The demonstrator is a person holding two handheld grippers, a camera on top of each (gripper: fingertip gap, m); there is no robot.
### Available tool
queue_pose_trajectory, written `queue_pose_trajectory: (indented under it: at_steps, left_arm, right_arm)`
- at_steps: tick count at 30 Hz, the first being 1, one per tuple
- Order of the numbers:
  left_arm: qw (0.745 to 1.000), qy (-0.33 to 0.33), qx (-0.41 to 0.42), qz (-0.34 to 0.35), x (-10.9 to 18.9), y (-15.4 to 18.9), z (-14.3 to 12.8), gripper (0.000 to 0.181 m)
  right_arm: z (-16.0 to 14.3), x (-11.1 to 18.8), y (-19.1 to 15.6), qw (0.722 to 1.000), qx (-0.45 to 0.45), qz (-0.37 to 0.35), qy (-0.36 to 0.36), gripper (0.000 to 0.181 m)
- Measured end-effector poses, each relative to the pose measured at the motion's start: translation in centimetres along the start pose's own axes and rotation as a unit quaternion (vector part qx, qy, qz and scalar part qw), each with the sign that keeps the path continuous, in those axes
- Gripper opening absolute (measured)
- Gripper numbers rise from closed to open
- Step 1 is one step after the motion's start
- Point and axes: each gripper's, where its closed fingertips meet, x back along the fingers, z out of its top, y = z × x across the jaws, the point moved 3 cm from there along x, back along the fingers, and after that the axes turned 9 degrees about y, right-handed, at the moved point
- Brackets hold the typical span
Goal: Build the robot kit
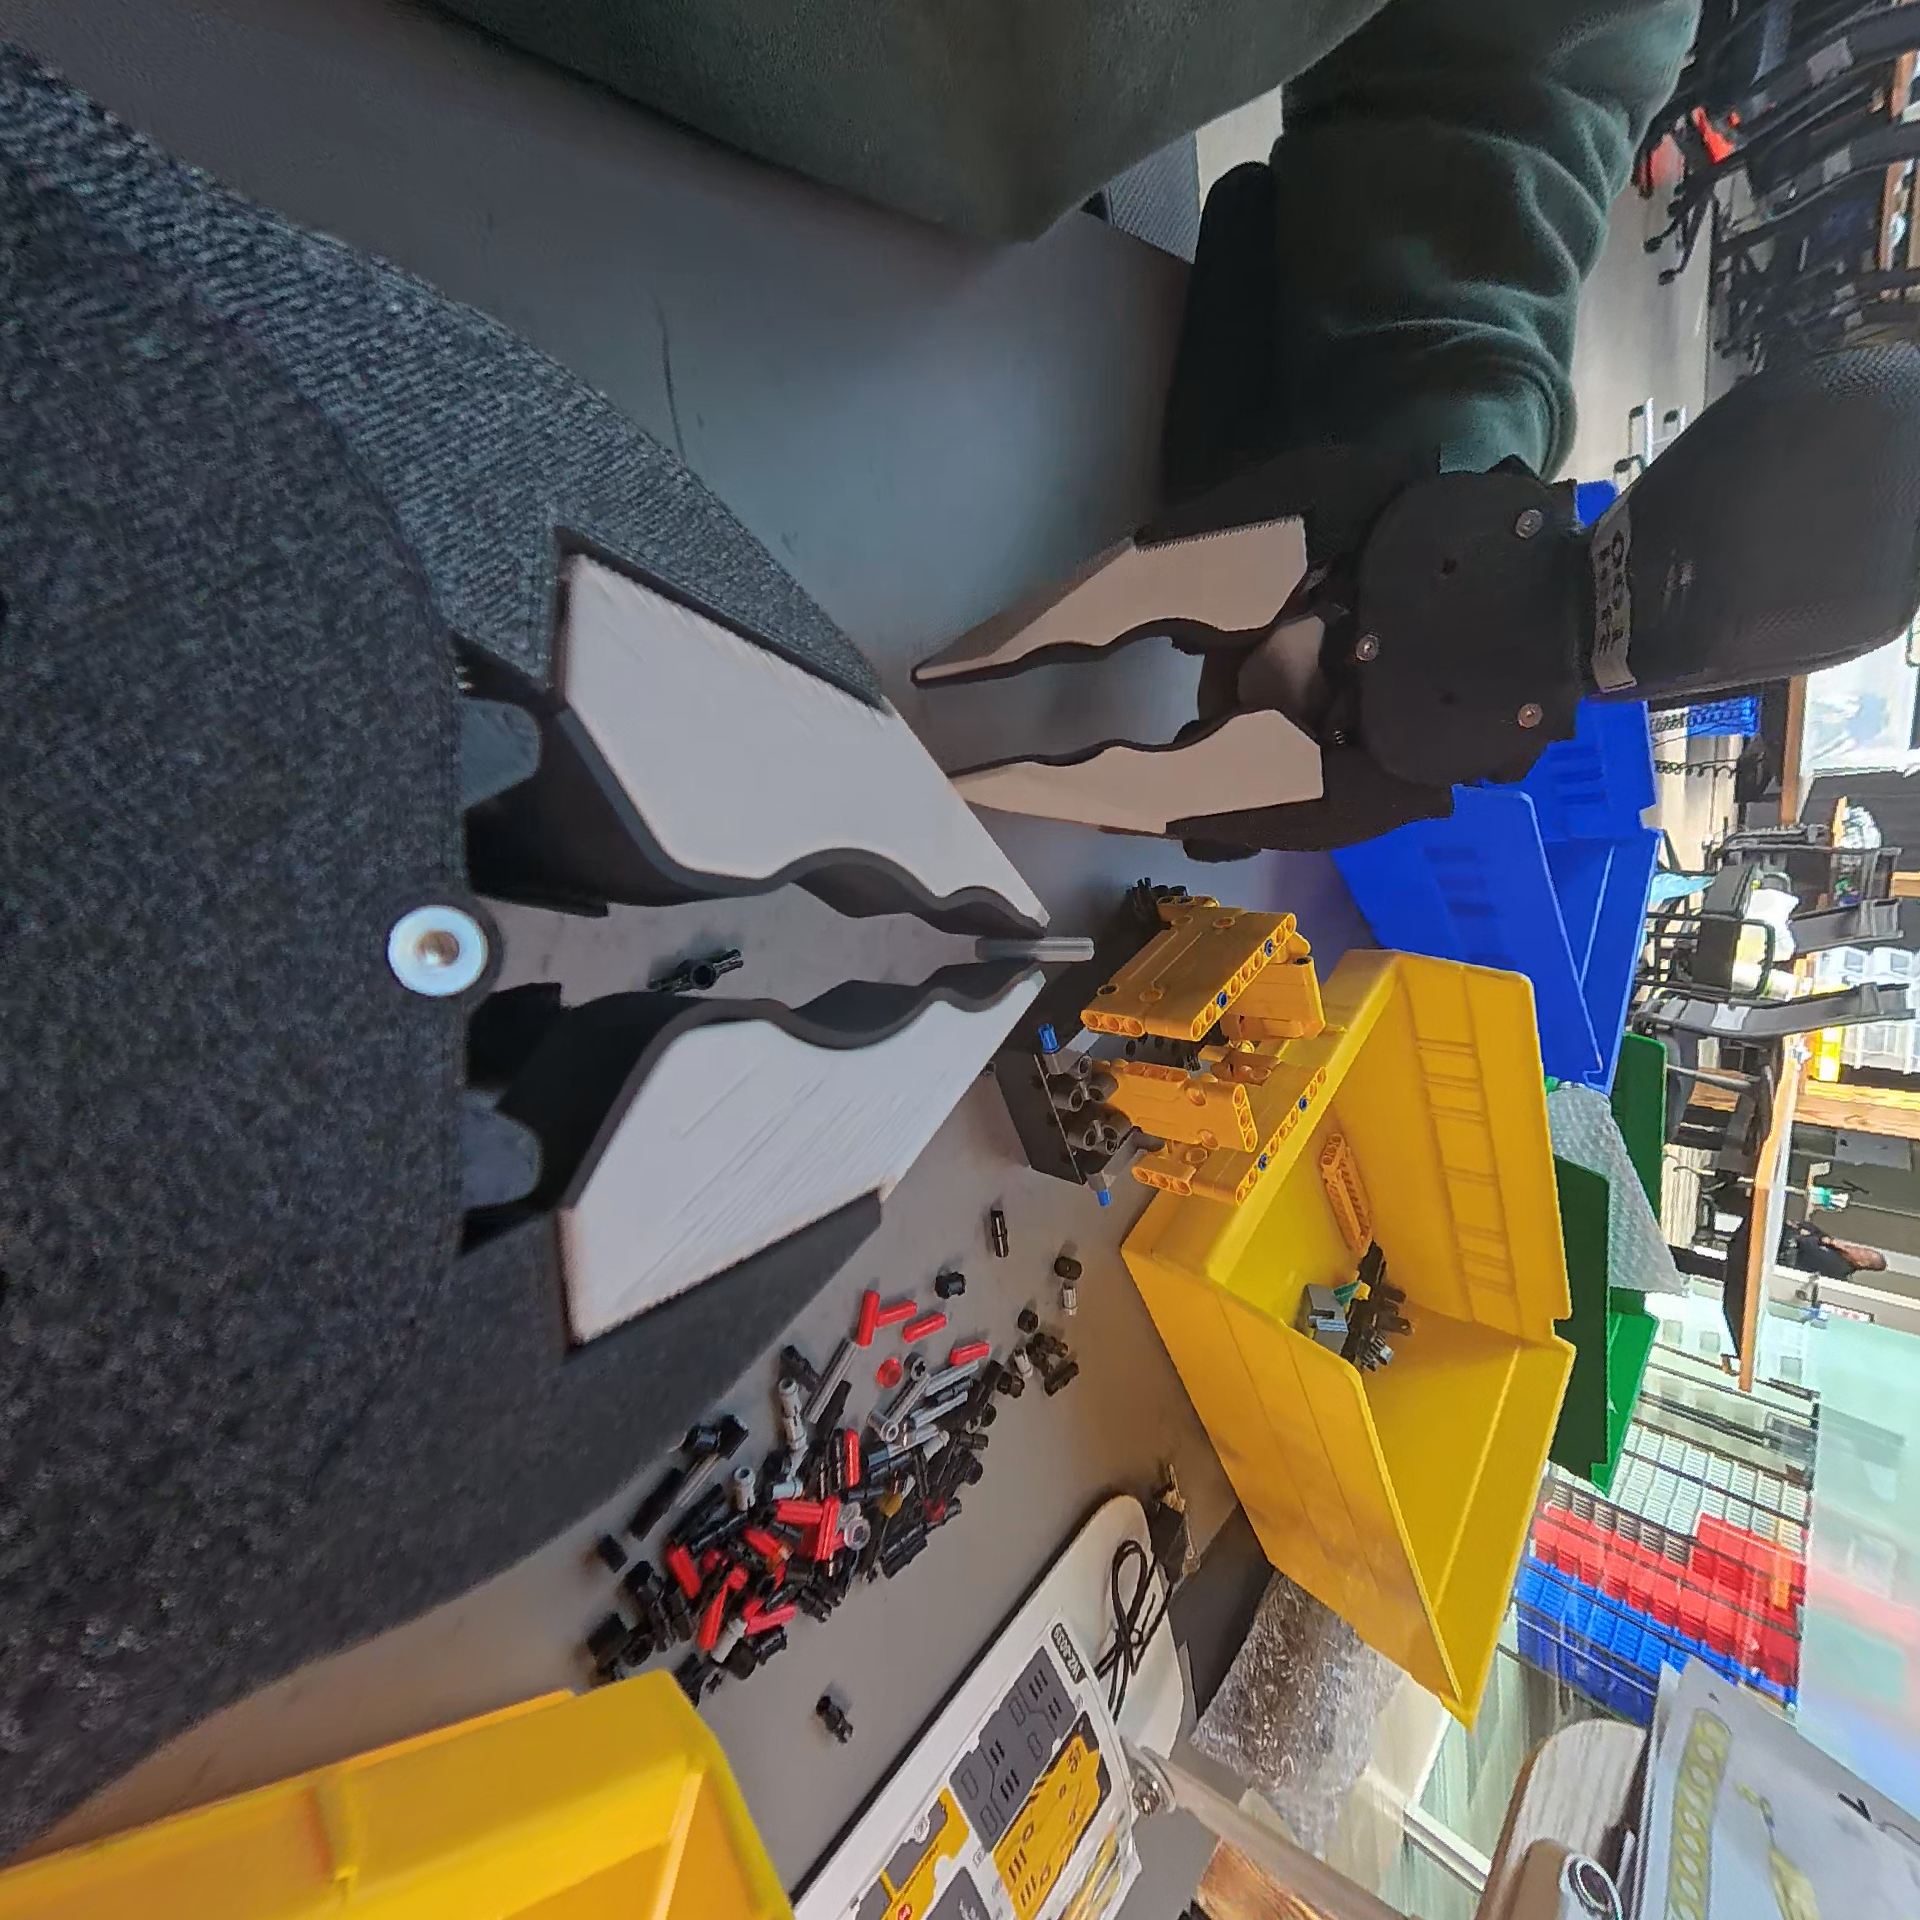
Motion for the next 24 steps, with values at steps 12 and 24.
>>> queue_pose_trajectory:
  at_steps: [12,24]
  left_arm:
    - [0.996,-0.015,-0.031,-0.08,-1.1,1.1,1.2,0.019]
    - [0.972,-0.139,-0.147,-0.121,-2.1,0.0,-0.4,0.029]
  right_arm:
    - [0.3,0.5,0.4,1.0,0.002,-0.007,0.006,0.003]
    - [0.7,1.1,0.9,1.0,0.006,-0.019,0.012,0.003]
